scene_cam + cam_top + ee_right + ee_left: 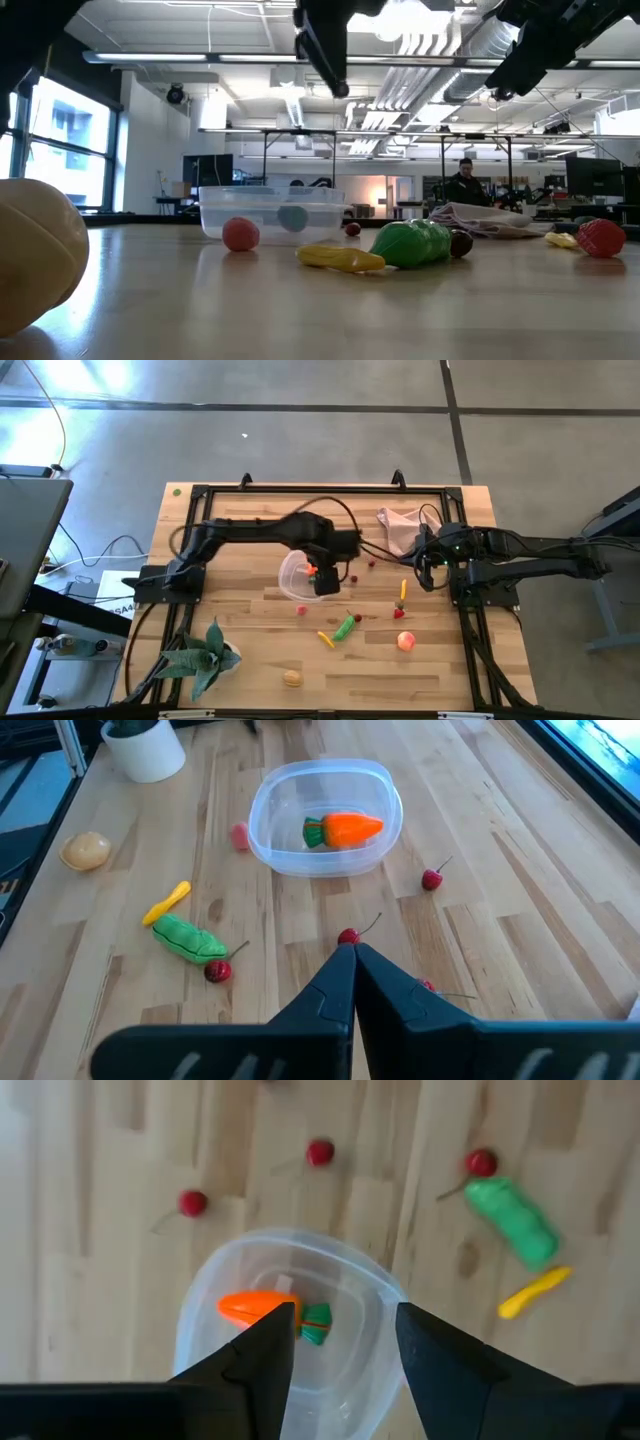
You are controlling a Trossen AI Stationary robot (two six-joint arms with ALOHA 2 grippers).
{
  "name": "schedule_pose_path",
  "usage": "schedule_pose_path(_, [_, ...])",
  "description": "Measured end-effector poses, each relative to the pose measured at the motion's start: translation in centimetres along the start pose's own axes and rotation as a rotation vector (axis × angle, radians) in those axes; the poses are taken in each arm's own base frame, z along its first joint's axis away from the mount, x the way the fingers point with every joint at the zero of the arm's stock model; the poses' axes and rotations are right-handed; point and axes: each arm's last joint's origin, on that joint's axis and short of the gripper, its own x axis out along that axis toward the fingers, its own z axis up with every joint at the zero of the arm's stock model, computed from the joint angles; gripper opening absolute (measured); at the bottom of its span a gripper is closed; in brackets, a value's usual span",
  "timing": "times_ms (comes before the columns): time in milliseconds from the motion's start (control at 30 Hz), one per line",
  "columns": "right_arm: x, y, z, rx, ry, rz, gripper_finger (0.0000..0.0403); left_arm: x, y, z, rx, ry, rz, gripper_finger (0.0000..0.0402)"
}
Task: Pick and placing Produce into tupperware
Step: Put the apricot into the transparent bin
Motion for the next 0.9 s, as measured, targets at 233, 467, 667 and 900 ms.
schedule_pose_path(233, [0.0,0.0,0.0,0.001,0.0,0.0,0.0,-5.0,-0.7,-2.5,0.002,-0.093,-0.024,0.0154])
schedule_pose_path(467, [0.0,0.0,0.0,0.0,0.004,0.0,0.0,-2.2,-3.0,-7.0,-0.249,-0.002,0.095,0.0159])
schedule_pose_path(667, [0.0,0.0,-0.1,0.001,0.005,-0.001,0.0,-0.3,-5.3,-11.4,-0.55,-0.016,0.118,0.0157])
schedule_pose_path(900, [0.0,0.0,-0.1,0.0,0.005,-0.001,0.0,0.2,-7.4,-12.3,-0.708,-0.057,0.018,0.0157])
